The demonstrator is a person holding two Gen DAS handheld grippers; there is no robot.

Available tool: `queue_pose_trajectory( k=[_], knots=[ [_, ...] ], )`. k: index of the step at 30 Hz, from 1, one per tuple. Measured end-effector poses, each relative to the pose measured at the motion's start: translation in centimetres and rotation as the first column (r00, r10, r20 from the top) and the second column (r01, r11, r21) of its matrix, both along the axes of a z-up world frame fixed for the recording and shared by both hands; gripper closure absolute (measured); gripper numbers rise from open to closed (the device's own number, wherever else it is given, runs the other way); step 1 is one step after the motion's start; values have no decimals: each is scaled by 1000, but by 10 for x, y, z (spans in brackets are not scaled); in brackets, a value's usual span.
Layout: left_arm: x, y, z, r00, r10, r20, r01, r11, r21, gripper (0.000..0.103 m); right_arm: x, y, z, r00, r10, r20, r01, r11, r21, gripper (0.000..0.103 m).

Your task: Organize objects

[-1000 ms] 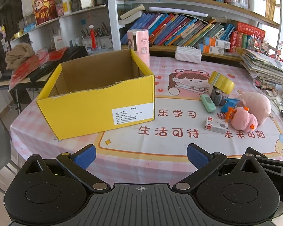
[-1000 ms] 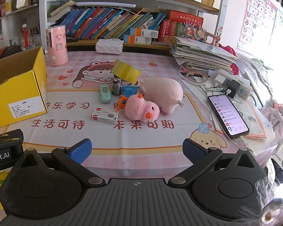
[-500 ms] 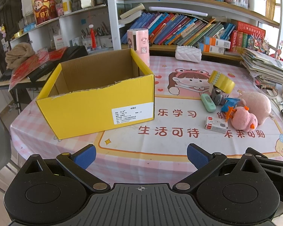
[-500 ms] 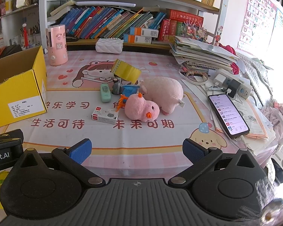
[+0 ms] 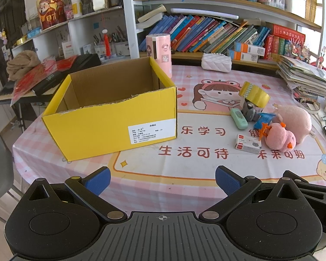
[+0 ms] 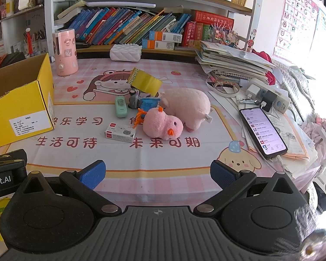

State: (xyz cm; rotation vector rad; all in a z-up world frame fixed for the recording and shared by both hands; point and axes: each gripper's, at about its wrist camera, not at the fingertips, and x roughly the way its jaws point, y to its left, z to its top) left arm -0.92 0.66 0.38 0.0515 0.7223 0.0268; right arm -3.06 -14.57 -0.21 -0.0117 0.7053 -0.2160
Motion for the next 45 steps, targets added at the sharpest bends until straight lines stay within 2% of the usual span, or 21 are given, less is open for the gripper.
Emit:
queue_pose_trajectory(
  k=[45],
  knots=[
    [5, 2, -3, 1000, -6, -22, 5, 1000, -19, 0, 7, -2, -7, 1000, -3, -16, 3, 1000, 14, 0]
  ],
)
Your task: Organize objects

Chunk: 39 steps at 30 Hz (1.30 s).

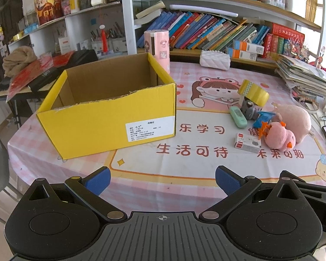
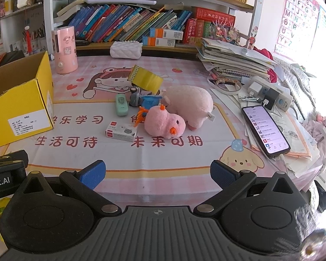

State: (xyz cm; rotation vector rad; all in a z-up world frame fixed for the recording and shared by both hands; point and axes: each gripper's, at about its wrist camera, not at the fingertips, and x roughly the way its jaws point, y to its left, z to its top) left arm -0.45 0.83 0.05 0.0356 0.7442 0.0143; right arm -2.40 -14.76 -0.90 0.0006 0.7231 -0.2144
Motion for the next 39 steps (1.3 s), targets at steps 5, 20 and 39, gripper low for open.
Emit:
queue_pose_trajectory(
  k=[5, 20, 39],
  knots=[
    [0, 1, 0, 1000, -3, -2, 3, 1000, -5, 0, 0, 0, 0, 1000, 0, 0, 0, 1000, -1, 0],
    [16, -3, -2, 1000, 4, -17, -4, 1000, -28, 0, 14, -4, 1, 1000, 22, 0, -22, 1000, 8, 0],
    [75, -47, -13, 996, -27, -86, 22, 998, -62, 1, 78, -58, -1, 995, 98, -6, -97, 990, 100, 32]
  ],
)
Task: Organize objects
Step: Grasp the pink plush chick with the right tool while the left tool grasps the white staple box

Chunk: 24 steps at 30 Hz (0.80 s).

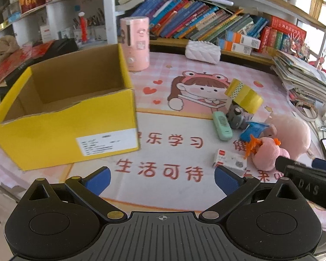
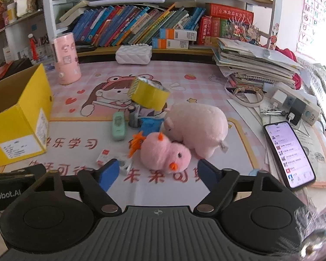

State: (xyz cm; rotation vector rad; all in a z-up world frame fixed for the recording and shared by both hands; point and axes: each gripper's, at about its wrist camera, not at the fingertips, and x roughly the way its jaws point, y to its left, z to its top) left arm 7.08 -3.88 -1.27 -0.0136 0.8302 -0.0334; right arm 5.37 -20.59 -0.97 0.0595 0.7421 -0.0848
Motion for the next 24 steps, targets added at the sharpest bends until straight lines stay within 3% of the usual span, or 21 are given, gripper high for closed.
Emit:
queue_pose_trajectory(
  k=[2, 5, 8, 10, 16, 20, 24],
  knots=[
    [5, -5, -2, 1000, -15, -4, 15, 1000, 1, 1, 10, -9, -2, 1000, -3, -13, 3, 1000, 17, 41],
    [13, -12, -5, 1000, -17, -13, 17, 1000, 8, 1, 26, -18, -8, 999, 14, -44, -13, 999, 39, 45],
    [18, -16, -10, 999, -28, -41, 29, 999, 29, 1, 38, -20, -16, 995, 47, -84, -44, 998, 38, 45],
    [20, -16, -13, 998, 32, -60, -30, 999, 37, 2, 48, -20, -20, 992, 76, -100, -73, 997, 37, 44],
    [22, -14, -19, 994, 67, -85, -65, 997, 28, 2, 67, -3, -35, 967, 211, -146, -225, 971, -84, 29],
    [24, -18, -21, 993, 73, -92, -72, 997, 15, 2, 80, -2, -42, 957, 244, -159, -265, 955, -130, 30],
    [29, -29, -23, 995, 39, -95, -38, 999, 4, 2, 88, -7, -48, 947, 269, -172, -292, 949, -123, 37]
  ],
)
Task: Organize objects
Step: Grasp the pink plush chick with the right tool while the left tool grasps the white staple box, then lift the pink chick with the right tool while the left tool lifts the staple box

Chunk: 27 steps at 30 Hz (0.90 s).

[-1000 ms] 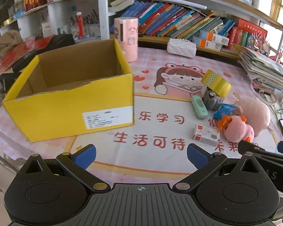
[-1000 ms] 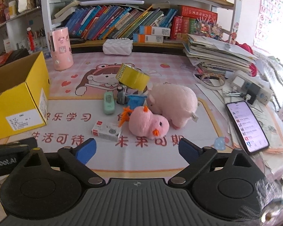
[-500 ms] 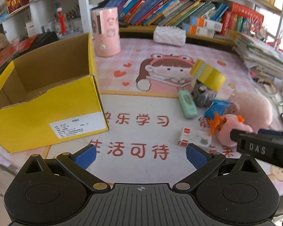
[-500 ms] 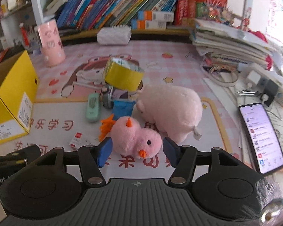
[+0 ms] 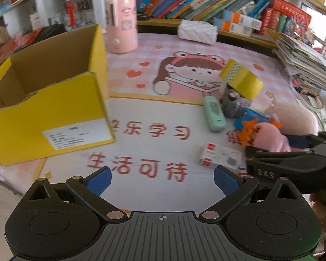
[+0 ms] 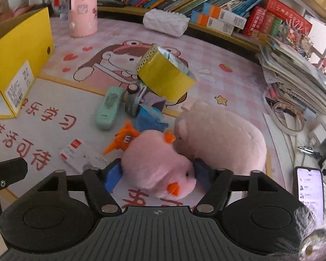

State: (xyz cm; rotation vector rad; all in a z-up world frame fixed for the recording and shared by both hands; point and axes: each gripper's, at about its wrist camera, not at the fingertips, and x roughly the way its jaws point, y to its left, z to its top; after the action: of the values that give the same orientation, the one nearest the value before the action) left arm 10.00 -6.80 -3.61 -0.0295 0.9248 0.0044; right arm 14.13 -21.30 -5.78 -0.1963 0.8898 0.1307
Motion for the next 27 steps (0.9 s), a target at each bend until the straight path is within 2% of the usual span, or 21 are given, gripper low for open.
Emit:
queue_pose_trajectory(
  k=[1, 2, 3, 7, 10, 14, 19, 23, 27],
  knots=[
    [2, -4, 0, 1000, -13, 0, 13, 1000, -4, 3, 1, -2, 1, 1000, 8, 2, -9, 1000, 13, 38],
    [4, -6, 0, 1000, -17, 3, 17, 1000, -9, 9, 1, -4, 4, 1000, 18, 6, -18, 999, 35, 39],
    [5, -7, -1, 1000, -15, 3, 15, 1000, -18, 11, 0, -8, 8, 1000, 22, 14, -23, 998, 66, 39],
    [16, -19, -6, 999, -37, -17, 36, 999, -38, 16, -4, -30, 34, 997, -18, 81, 1, 980, 199, 40],
    [21, -33, -8, 996, -88, -14, 87, 995, -42, 18, -12, -41, 55, 981, -37, 192, -8, 972, 233, 40],
    [31, -50, -17, 989, -146, -28, 145, 989, -30, 29, -18, -51, 70, 955, -59, 289, -10, 972, 234, 39],
    [41, -60, -26, 984, -170, -53, 169, 985, -24, 31, -19, -60, 68, 959, -61, 275, -9, 969, 246, 39],
    [43, -68, -32, 979, -194, -57, 196, 980, 28, 39, -19, -63, 66, 963, -48, 264, -19, 969, 246, 39],
    [43, -67, -29, 980, -191, -50, 193, 981, 28, 48, -19, -63, 65, 964, -40, 264, -29, 968, 250, 39]
  ],
)
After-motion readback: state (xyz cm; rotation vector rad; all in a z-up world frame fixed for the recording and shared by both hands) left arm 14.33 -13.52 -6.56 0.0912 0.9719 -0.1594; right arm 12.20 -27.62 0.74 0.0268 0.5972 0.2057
